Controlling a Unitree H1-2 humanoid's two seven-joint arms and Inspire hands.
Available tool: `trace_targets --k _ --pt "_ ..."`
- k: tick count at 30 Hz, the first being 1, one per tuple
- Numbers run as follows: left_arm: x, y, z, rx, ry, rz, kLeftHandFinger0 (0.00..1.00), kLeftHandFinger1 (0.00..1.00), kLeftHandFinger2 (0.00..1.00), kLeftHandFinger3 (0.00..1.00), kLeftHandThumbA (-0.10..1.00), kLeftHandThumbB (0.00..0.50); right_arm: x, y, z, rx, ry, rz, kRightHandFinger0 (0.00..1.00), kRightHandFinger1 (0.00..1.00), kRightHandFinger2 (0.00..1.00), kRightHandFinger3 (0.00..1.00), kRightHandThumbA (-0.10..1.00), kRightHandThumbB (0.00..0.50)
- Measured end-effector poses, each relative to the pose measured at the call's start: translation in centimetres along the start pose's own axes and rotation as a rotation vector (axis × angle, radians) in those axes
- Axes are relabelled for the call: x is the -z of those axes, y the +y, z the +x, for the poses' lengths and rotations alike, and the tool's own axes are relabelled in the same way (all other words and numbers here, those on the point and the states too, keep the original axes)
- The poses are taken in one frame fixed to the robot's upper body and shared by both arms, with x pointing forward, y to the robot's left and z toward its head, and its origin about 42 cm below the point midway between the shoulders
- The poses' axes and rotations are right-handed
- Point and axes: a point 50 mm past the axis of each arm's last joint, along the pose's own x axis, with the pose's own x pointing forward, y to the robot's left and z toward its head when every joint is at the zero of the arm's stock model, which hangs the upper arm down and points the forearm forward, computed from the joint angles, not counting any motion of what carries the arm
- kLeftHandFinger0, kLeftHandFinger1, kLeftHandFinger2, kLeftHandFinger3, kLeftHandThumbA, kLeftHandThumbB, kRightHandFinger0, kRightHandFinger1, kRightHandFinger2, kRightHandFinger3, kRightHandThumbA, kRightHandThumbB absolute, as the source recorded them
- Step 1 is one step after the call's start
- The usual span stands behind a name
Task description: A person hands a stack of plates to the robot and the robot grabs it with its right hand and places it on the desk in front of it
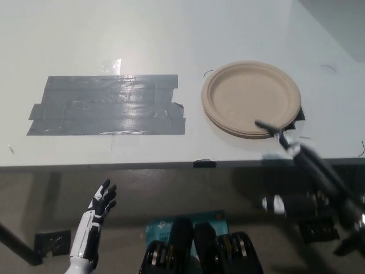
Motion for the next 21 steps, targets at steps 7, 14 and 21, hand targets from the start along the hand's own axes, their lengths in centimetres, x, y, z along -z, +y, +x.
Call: trace_targets --k 7,14,21 --pt "0.0 0.0 0.0 0.001 0.000 0.000 1.00 1.00 1.00 1.00 1.00 0.202 1.6 3.1 -2.8 0.091 0.092 0.265 1.00 1.00 1.00 1.00 1.00 0.279" --pt "0.3 -0.1 -0.5 0.002 0.010 -0.001 1.00 1.00 1.00 1.00 1.00 0.196 4.7 5.7 -3.4 0.226 0.201 0.555 1.00 1.00 1.00 1.00 1.00 0.163" --pt "0.3 -0.2 -0.6 0.012 0.011 -0.003 1.00 1.00 1.00 1.00 1.00 0.189 6.3 6.0 -4.1 0.268 0.237 0.656 1.00 1.00 1.00 1.00 1.00 0.159"
